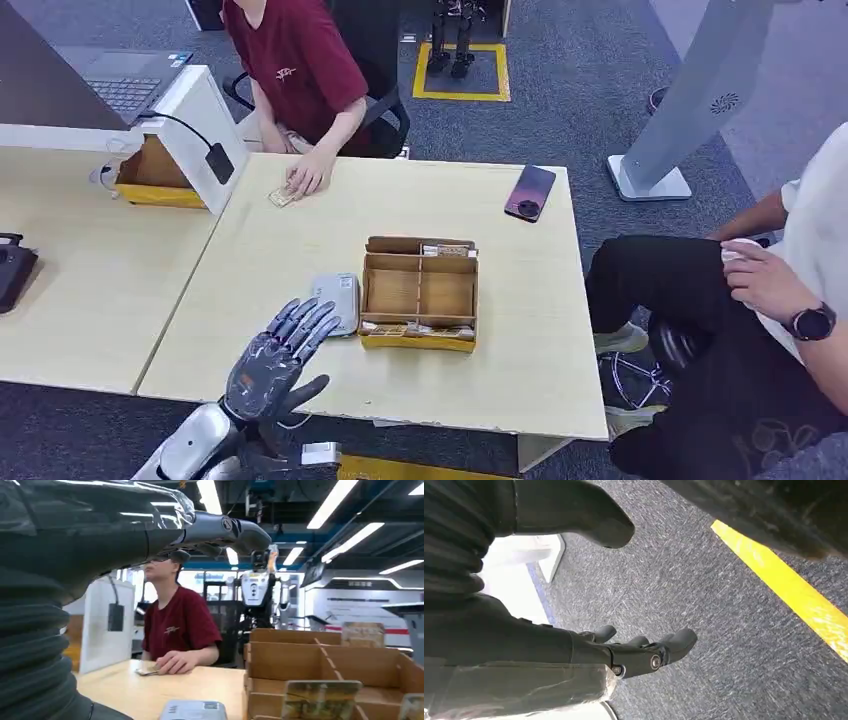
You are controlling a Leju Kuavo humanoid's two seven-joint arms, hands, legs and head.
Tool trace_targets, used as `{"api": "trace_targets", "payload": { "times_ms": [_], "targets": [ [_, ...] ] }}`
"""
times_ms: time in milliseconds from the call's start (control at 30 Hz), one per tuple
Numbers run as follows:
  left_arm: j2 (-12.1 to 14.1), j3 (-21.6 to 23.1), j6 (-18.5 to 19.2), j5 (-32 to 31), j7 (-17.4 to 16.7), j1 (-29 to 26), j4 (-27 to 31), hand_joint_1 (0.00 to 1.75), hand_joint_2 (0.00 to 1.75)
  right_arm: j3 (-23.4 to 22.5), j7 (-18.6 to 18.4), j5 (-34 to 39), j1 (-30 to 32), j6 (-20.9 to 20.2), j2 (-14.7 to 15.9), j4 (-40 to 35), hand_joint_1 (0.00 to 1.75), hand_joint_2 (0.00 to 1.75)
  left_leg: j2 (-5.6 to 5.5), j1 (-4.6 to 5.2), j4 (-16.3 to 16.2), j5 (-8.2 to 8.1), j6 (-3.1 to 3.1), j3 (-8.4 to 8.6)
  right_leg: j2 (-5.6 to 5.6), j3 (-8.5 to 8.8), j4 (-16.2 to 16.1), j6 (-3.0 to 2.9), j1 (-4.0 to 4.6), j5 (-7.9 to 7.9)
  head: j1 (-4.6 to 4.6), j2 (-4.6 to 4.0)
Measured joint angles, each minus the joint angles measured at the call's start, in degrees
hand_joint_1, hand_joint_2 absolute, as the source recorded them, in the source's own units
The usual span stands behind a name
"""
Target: Pass the card to the sensor for recognition and then transmit it.
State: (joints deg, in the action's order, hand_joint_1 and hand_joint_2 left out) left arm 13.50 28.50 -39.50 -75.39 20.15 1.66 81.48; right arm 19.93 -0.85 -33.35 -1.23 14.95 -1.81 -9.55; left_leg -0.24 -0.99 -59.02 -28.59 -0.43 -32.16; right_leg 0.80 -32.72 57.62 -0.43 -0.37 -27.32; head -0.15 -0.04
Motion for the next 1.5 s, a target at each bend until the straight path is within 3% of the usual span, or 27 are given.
{"api": "trace_targets", "payload": {
  "times_ms": [233, 333, 567, 800, 1167, 1500],
  "targets": [
    [-5.46, 0.26, -0.04, -5.24, -4.13, 5.00, -7.10, 0.00, 1.75, 0.07, -0.39, -0.94, -0.42, -0.55, 0.00, 0.00, 0.00, 1.75, -0.02, 0.00, -0.03, 0.02, 0.03, 0.01, -0.02, 0.01, 0.00, 0.01, 0.00, 0.04, -0.02, 0.00],
    [-6.99, 1.16, -0.04, -4.75, -5.22, 6.92, -10.03, 0.00, 1.75, 0.07, -0.35, -1.09, -0.45, -0.55, 0.00, -0.02, 0.00, 1.75, -0.02, 0.00, -0.03, 0.02, 0.03, 0.01, -0.02, 0.01, 0.00, 0.01, 0.00, 0.04, -0.04, 0.00],
    [-9.96, 2.90, -0.04, -2.29, -4.89, 9.97, -16.36, 0.00, 1.75, 0.07, -0.70, -1.90, -0.49, -0.96, 0.00, -0.02, 0.00, 1.75, -0.02, -0.01, -0.03, 0.02, 0.03, -0.01, -0.02, 0.00, 0.00, 0.01, 0.00, 0.03, -0.02, 0.00],
    [-12.72, 4.33, -0.04, 1.54, -2.01, 10.93, -19.12, 0.00, 1.75, 0.07, -0.68, -2.05, -0.59, -1.14, 0.00, -0.02, 0.00, 1.75, -0.01, 0.00, -0.03, 0.02, 0.03, -0.01, -0.02, 0.00, 0.00, 0.01, 0.00, 0.03, -0.04, 0.00],
    [-14.66, 5.84, -0.04, 3.00, -2.44, 12.25, -21.00, 0.00, 1.75, 0.07, -0.96, -2.82, -0.67, -1.14, 0.00, -0.02, 0.00, 1.75, -0.01, -0.01, -0.03, 0.02, 0.03, 0.00, -0.02, 0.00, 0.00, 0.01, 0.00, 0.03, -0.02, 0.00],
    [-15.10, 6.51, -0.04, 1.08, -5.88, 13.76, -23.43, 0.00, 1.75, 0.07, -0.98, -3.28, -0.71, -1.20, 0.00, -0.02, 0.00, 1.75, -0.01, -0.01, -0.03, 0.02, 0.03, -0.01, -0.02, 0.00, 0.00, 0.01, 0.00, 0.03, -0.02, 0.00]
  ]
}}
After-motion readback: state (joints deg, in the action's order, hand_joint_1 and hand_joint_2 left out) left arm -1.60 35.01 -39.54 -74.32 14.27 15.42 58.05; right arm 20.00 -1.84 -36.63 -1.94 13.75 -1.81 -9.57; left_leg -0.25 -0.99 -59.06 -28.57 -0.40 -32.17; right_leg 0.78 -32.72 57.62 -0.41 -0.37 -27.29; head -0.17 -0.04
